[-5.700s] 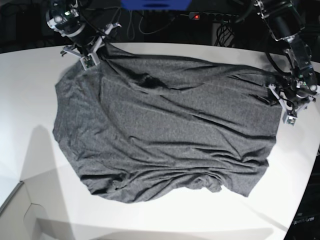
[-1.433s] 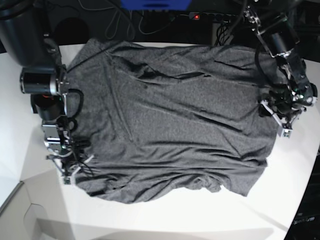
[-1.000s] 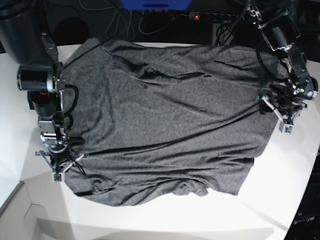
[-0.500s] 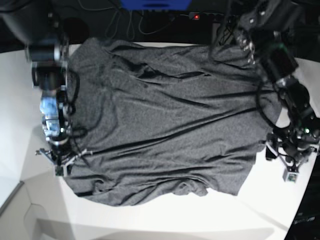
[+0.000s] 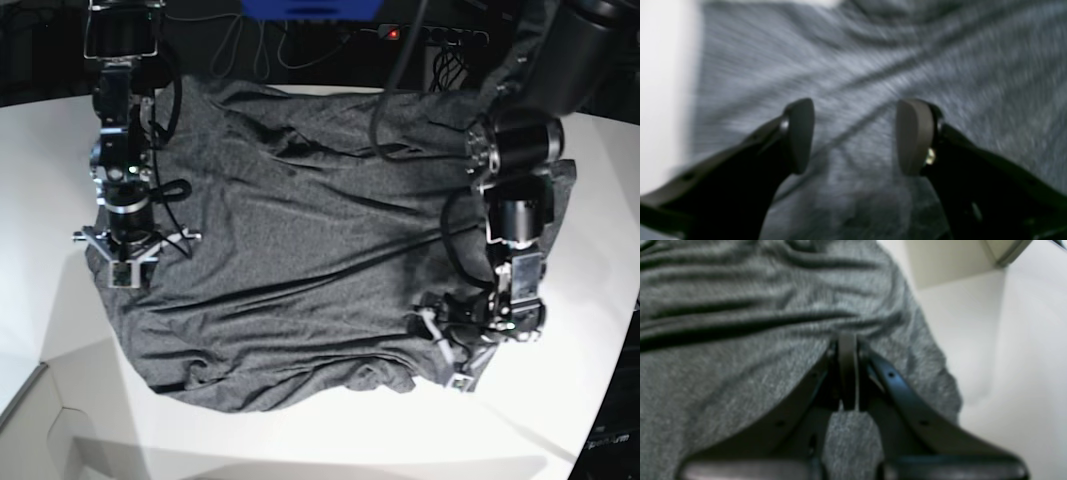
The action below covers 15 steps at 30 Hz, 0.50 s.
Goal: Layout the t-shirt on the table in an organized manner, then fold the t-shirt properly
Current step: 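Grasp the shirt's side edges with both grippers and pull them outward, then release the sides and move both grippers to the collar-side corners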
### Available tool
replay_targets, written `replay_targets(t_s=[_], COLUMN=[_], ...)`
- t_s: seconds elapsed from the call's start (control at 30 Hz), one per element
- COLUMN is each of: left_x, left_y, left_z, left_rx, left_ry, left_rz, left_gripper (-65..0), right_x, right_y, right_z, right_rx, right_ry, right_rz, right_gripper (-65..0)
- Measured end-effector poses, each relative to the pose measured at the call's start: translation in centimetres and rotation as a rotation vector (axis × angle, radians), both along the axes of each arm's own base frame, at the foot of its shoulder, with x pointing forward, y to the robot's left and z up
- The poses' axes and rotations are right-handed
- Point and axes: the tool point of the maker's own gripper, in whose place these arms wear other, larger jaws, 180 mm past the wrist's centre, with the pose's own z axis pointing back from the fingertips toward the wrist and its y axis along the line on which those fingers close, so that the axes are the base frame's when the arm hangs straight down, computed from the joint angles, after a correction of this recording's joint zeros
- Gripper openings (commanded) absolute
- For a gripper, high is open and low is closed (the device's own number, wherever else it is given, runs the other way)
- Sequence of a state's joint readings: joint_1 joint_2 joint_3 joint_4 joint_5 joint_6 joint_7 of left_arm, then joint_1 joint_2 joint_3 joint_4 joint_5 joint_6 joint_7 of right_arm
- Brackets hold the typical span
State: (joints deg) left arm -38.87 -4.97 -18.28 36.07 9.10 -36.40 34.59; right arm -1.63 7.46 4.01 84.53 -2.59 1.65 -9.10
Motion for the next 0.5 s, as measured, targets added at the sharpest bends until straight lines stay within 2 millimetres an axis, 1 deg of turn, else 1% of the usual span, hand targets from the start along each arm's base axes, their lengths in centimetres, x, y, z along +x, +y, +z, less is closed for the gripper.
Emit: replay_targets(t_s=[0.03, 0.07, 0.13, 0.17, 0.2, 0.23, 0.27, 0.3, 0.33, 0.37, 0.43, 0.5], left_x=[0.3, 0.7, 1.6, 1.9, 1.9, 1.9, 1.7, 1.9, 1.6, 1.6, 1.4, 1.4], left_y=[-0.3, -0.6, -0.9, -0.6, 0.0, 1.3, 3.2, 4.9, 6.6, 8.0, 9.3, 9.5], left_z=[-0.2, -0.2, 0.1, -0.2, -0.7, -1.4, -2.2, -2.1, -2.6, -2.6, -2.7, -2.7], left_rx=[-0.023, -0.044, -0.088, -0.094, -0.100, -0.085, -0.054, -0.050, -0.022, -0.002, 0.004, 0.006], left_ry=[0.003, -0.006, -0.039, -0.046, -0.049, -0.051, -0.057, -0.112, -0.114, -0.131, -0.142, -0.149], left_rz=[0.002, 0.004, 0.029, 0.063, 0.110, 0.166, 0.237, 0.296, 0.350, 0.377, 0.398, 0.403], left_gripper=[-27.5, -27.5, -27.5, -27.5, -27.5, -27.5, -27.5, -27.5, -27.5, -27.5, -27.5, -27.5], right_x=[-0.2, -0.5, -1.6, -2.2, -2.9, -3.5, -4.0, -4.2, -4.4, -4.5, -5.1, -6.1], right_y=[0.1, 0.1, 0.1, 0.2, 0.2, 0.3, 0.3, 0.3, 0.3, 0.3, 0.4, 0.2], right_z=[0.6, 0.5, -0.5, -1.1, -1.6, -2.0, -2.2, -2.1, -1.9, -1.7, -1.8, -2.5], right_rx=[-0.004, -0.004, -0.004, -0.003, -0.002, -0.003, -0.004, -0.006, -0.008, -0.009, -0.010, -0.010], right_ry=[-0.024, -0.024, 0.011, 0.031, 0.049, 0.065, 0.070, 0.070, 0.066, 0.058, 0.059, 0.086], right_rz=[0.004, 0.005, 0.004, 0.004, 0.007, 0.008, 0.008, 0.009, 0.010, 0.011, 0.015, 0.010], right_gripper=[-65.0, -65.0, -65.0, -65.0, -65.0, -65.0, -65.0, -65.0, -65.0, -65.0, -65.0, -65.0])
